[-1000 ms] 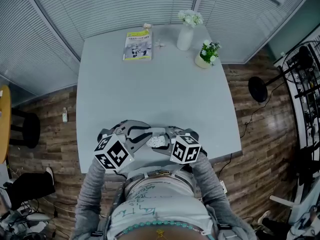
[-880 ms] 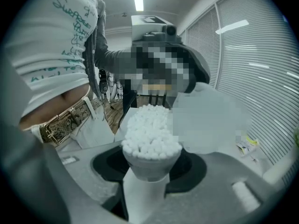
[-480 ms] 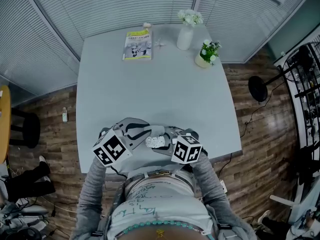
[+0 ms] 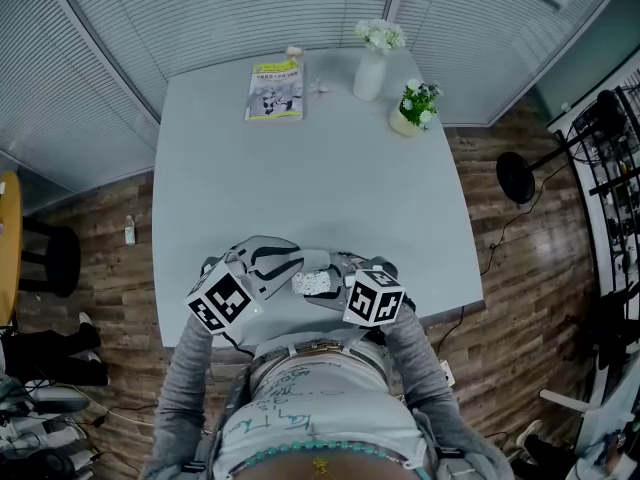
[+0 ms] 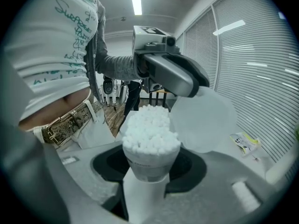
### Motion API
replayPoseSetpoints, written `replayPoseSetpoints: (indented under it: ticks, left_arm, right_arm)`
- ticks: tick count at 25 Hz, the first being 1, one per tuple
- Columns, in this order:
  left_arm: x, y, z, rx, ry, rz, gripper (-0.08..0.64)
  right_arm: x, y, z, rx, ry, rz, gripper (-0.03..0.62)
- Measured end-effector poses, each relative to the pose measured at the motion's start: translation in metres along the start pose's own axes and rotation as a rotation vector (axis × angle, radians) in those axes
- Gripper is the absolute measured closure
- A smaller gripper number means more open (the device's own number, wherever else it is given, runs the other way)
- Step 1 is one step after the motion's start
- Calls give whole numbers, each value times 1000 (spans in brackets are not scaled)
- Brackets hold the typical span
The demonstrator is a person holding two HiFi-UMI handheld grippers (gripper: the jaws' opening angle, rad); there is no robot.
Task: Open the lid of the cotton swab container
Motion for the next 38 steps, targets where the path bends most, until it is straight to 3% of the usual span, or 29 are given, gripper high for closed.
replayPoseSetpoints:
  ticks: [5,10,13,16,20,26,30,33,38]
  left_arm:
    - [-17,3,-4,25,5,-111,488]
    - [-25,7,0,29,53,-174,393]
    - [-23,11,-3,40,58,-194,368]
    - [-13,10,-15,85,67,-175,295]
    - [6,1,-31,124,44,-123,293]
    - [25,-10,-38,107,-4,-60,293]
    - [31,-18,-43,127,3,-39,296]
    - [31,-19,-44,125,2,-42,371]
    - [34,-22,-47,115,-21,-38,382]
  right_arm:
    - [-1,2,-1,5,-6,-6,390]
    - [1,6,-5,9,-15,-13,390]
    - [2,8,-7,22,-30,-19,390]
    - [3,12,-10,35,-43,-30,390]
    - [3,15,-12,46,-52,-40,390]
    - [1,15,-11,46,-48,-46,390]
    - [1,15,-10,46,-45,-49,390]
    - [0,14,-10,47,-50,-50,390]
    - [4,13,-8,33,-50,-33,390]
Point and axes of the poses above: the fingertips, and each gripper's own axes: y backward along the fingers, z to its left, x out of its underside, the point moved 1 cm from there along y, backward along the fingers, and after that the axes turned 1 degree about x, right-handed, at the moved point
